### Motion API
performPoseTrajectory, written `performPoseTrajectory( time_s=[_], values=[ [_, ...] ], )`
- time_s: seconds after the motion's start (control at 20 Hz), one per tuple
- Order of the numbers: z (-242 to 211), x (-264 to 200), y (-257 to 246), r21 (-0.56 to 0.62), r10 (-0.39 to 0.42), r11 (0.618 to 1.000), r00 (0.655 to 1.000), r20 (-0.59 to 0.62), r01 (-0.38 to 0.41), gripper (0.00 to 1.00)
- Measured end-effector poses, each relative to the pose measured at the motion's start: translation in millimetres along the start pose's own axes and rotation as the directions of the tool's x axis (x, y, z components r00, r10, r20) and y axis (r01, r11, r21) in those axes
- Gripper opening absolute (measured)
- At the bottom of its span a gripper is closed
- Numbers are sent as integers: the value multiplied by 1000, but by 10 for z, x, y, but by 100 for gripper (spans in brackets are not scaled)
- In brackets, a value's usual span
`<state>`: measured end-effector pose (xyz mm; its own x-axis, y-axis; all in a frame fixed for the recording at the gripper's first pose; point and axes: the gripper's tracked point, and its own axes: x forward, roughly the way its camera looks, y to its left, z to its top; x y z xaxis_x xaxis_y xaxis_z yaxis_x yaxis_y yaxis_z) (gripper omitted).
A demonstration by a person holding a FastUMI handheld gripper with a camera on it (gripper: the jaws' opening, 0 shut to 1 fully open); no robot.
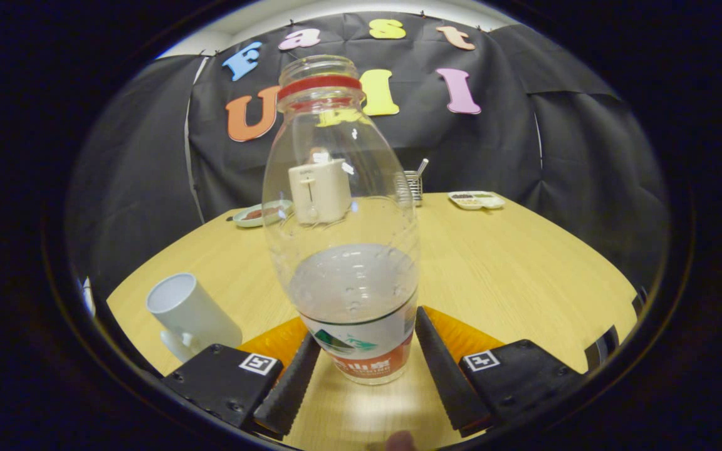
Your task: Take the bottle from table, then pour the juice into the cup, finally place the bottle on the coaster
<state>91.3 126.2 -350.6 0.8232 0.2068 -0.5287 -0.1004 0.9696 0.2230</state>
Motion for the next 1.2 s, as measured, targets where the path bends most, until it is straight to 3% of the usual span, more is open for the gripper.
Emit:
performPoseTrajectory(
  time_s=[0.35,0.55,0.65,0.9,1.2],
  values=[
    [79,-75,0,-61,-28,998,999,15,29,81],
    [288,-135,30,-176,-55,982,997,60,65,79],
    [344,-141,45,-282,-79,955,995,63,93,78],
    [510,-49,80,-542,-133,826,988,83,157,78],
    [523,-29,213,-777,-156,597,979,129,198,77]
  ],
)
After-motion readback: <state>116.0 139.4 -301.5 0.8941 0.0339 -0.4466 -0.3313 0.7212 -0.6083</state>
